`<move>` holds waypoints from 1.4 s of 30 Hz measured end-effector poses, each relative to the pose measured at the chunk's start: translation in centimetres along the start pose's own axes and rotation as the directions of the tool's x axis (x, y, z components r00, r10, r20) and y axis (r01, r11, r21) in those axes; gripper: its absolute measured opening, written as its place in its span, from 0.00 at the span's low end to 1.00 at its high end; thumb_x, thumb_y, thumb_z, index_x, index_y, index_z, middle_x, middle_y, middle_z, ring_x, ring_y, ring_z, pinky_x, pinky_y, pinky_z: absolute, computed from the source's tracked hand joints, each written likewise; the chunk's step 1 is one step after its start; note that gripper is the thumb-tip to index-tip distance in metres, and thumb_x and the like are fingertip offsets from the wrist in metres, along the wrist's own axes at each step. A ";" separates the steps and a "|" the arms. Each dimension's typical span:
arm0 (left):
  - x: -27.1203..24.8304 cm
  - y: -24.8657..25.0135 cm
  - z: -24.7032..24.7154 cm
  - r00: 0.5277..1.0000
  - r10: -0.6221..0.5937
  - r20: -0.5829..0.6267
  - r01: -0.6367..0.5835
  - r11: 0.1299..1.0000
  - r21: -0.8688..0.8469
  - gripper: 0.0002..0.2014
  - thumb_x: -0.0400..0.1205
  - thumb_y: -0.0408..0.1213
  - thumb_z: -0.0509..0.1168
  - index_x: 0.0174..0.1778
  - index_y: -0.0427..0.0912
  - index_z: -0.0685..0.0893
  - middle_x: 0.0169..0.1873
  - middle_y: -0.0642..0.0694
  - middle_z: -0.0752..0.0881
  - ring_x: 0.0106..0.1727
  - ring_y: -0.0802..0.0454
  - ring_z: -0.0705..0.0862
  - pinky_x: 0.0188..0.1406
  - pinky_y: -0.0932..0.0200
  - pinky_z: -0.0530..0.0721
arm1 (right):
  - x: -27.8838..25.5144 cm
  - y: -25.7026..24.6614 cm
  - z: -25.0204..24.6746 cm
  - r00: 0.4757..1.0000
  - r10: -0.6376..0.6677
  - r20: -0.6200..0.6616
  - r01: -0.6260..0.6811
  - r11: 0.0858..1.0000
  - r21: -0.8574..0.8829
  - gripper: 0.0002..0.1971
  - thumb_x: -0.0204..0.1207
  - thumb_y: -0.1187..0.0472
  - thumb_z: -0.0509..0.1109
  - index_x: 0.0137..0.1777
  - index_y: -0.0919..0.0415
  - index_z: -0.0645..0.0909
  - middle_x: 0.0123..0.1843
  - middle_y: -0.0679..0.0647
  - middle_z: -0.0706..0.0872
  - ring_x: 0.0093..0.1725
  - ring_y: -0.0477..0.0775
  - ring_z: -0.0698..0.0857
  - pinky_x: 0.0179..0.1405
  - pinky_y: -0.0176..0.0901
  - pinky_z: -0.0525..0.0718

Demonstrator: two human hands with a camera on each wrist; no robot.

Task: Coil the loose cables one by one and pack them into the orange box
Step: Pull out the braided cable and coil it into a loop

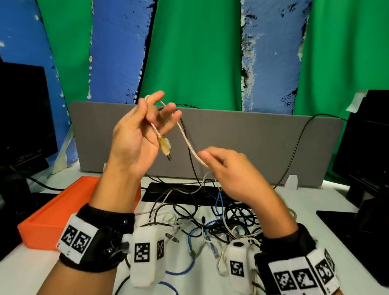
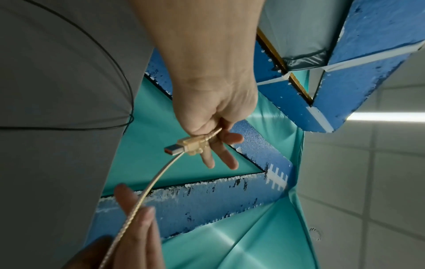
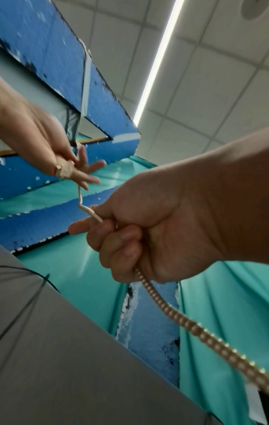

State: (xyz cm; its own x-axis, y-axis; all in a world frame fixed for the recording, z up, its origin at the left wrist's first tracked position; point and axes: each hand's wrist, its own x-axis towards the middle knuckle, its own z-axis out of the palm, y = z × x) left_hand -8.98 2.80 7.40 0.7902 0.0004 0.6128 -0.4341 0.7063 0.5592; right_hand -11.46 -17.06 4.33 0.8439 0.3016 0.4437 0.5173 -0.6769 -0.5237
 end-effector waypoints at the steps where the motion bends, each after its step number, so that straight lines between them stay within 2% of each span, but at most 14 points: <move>1: -0.1 -0.4 0.1 1.000 0.011 0.018 -0.012 0.996 0.089 0.22 0.92 0.36 0.49 0.77 0.22 0.65 0.38 0.44 0.84 0.50 0.46 0.90 0.57 0.44 0.87 | -0.2 -0.8 0.5 0.998 -0.026 0.054 0.027 0.999 -0.023 0.16 0.89 0.45 0.58 0.45 0.50 0.81 0.30 0.46 0.79 0.29 0.42 0.73 0.31 0.41 0.71; 3: -0.4 -1.3 0.8 0.997 -0.018 0.070 -0.010 0.925 0.379 0.21 0.92 0.35 0.49 0.81 0.31 0.62 0.45 0.44 0.90 0.51 0.40 0.91 0.54 0.44 0.89 | -0.6 -2.1 1.4 0.989 -0.073 0.130 0.083 0.993 -0.078 0.17 0.88 0.46 0.59 0.43 0.53 0.81 0.29 0.47 0.79 0.28 0.43 0.73 0.30 0.43 0.72; 6: -1.0 -2.4 1.0 0.977 -0.124 0.176 -0.079 0.555 0.828 0.20 0.92 0.35 0.51 0.81 0.47 0.66 0.52 0.44 0.90 0.42 0.43 0.90 0.39 0.55 0.89 | -1.1 -3.1 0.7 0.988 -0.098 0.120 0.107 0.992 -0.072 0.10 0.81 0.55 0.65 0.39 0.54 0.80 0.29 0.40 0.82 0.29 0.43 0.77 0.30 0.42 0.73; 9: -1.2 -2.3 0.5 0.918 -0.361 0.165 -0.038 0.333 0.942 0.16 0.90 0.34 0.53 0.70 0.43 0.81 0.46 0.46 0.90 0.31 0.38 0.88 0.32 0.56 0.81 | -1.4 -2.5 -1.5 0.995 -0.090 0.045 0.084 0.988 0.127 0.04 0.77 0.63 0.68 0.44 0.53 0.81 0.27 0.44 0.80 0.26 0.43 0.73 0.28 0.39 0.72; 13: -1.7 -1.7 0.7 0.786 -0.554 0.274 0.174 0.624 0.762 0.16 0.87 0.36 0.54 0.57 0.34 0.86 0.25 0.33 0.81 0.13 0.52 0.64 0.14 0.58 0.59 | -1.7 -1.2 -3.6 0.987 -0.137 -0.087 0.157 0.941 0.300 0.04 0.81 0.64 0.72 0.48 0.54 0.81 0.30 0.48 0.80 0.31 0.47 0.77 0.34 0.38 0.75; 16: -2.0 -1.3 1.0 0.730 -0.582 0.357 0.207 0.687 0.696 0.19 0.89 0.38 0.52 0.57 0.31 0.86 0.20 0.41 0.70 0.15 0.55 0.58 0.12 0.62 0.57 | -1.4 -0.6 -4.3 0.965 -0.169 -0.200 0.220 0.939 0.266 0.03 0.81 0.62 0.74 0.47 0.54 0.84 0.34 0.45 0.84 0.36 0.44 0.81 0.41 0.38 0.78; 19: -2.2 -1.1 1.1 0.714 -0.582 0.390 0.202 0.704 0.681 0.19 0.89 0.42 0.53 0.48 0.34 0.86 0.17 0.48 0.67 0.15 0.51 0.63 0.17 0.60 0.72 | -1.5 -0.4 -4.5 0.936 -0.197 -0.291 0.266 0.939 0.219 0.02 0.82 0.59 0.74 0.48 0.54 0.88 0.40 0.49 0.88 0.41 0.54 0.84 0.44 0.48 0.81; 21: -2.2 -1.1 1.1 0.719 -0.581 0.382 0.243 0.724 0.645 0.19 0.87 0.43 0.55 0.40 0.37 0.85 0.14 0.48 0.66 0.15 0.48 0.72 0.34 0.48 0.87 | -1.5 -0.6 -4.3 0.911 -0.222 -0.348 0.292 0.943 0.162 0.04 0.82 0.59 0.73 0.50 0.54 0.90 0.41 0.47 0.90 0.41 0.50 0.85 0.44 0.46 0.83; 24: -2.3 -1.2 0.9 0.720 -0.580 0.381 0.308 0.759 0.573 0.20 0.87 0.42 0.55 0.33 0.40 0.83 0.10 0.49 0.64 0.25 0.42 0.86 0.57 0.39 0.85 | -1.2 -0.6 -3.9 0.880 -0.267 -0.393 0.314 0.948 0.059 0.05 0.83 0.60 0.72 0.52 0.55 0.90 0.45 0.45 0.91 0.45 0.47 0.87 0.47 0.45 0.83; 29: -2.0 -1.2 0.7 0.689 -0.600 0.406 0.402 0.783 0.474 0.20 0.87 0.45 0.56 0.33 0.38 0.80 0.10 0.50 0.65 0.14 0.51 0.78 0.30 0.54 0.85 | -0.7 -0.1 -3.6 0.796 -0.302 -0.525 0.363 0.932 0.013 0.06 0.83 0.61 0.72 0.53 0.59 0.90 0.46 0.46 0.90 0.47 0.46 0.87 0.47 0.41 0.84; 31: -1.8 -1.1 0.6 0.718 -0.563 0.410 0.452 0.824 0.341 0.19 0.88 0.44 0.55 0.37 0.37 0.81 0.12 0.51 0.70 0.10 0.58 0.72 0.17 0.62 0.78 | -0.6 -0.1 -3.2 0.789 -0.278 -0.548 0.353 0.935 0.034 0.06 0.83 0.60 0.72 0.53 0.57 0.90 0.44 0.44 0.90 0.45 0.45 0.86 0.45 0.39 0.84; 34: -1.3 -0.4 0.9 0.803 -0.398 0.443 0.465 0.884 -0.048 0.18 0.91 0.43 0.51 0.48 0.35 0.81 0.16 0.51 0.75 0.11 0.62 0.73 0.15 0.66 0.79 | -0.3 0.1 -2.4 0.900 -0.149 -0.410 0.225 0.964 0.143 0.07 0.84 0.55 0.69 0.55 0.49 0.89 0.33 0.36 0.84 0.32 0.41 0.78 0.31 0.33 0.74; 38: -0.7 0.2 1.2 0.945 -0.166 0.281 0.267 0.888 -0.375 0.22 0.92 0.40 0.48 0.66 0.24 0.78 0.18 0.50 0.74 0.28 0.56 0.87 0.63 0.50 0.86 | 0.1 0.4 -1.0 0.970 -0.110 -0.216 0.130 0.988 0.079 0.10 0.87 0.49 0.63 0.59 0.43 0.87 0.26 0.40 0.77 0.25 0.41 0.70 0.27 0.38 0.69; 42: -0.5 1.1 0.9 0.999 0.046 0.020 -0.039 0.966 -0.257 0.27 0.93 0.37 0.45 0.38 0.36 0.87 0.27 0.51 0.82 0.60 0.50 0.89 0.74 0.42 0.76 | -0.4 -0.3 -0.4 0.996 -0.070 0.057 0.076 0.992 -0.103 0.14 0.88 0.43 0.57 0.67 0.36 0.81 0.26 0.32 0.79 0.26 0.37 0.72 0.30 0.37 0.66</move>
State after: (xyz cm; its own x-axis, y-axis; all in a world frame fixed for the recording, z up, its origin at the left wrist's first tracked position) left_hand -10.20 2.93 8.22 0.7606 0.0184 0.6489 -0.3388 0.8639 0.3726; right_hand -11.95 -17.26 4.60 0.8123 0.3858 0.4374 0.5622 -0.7175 -0.4113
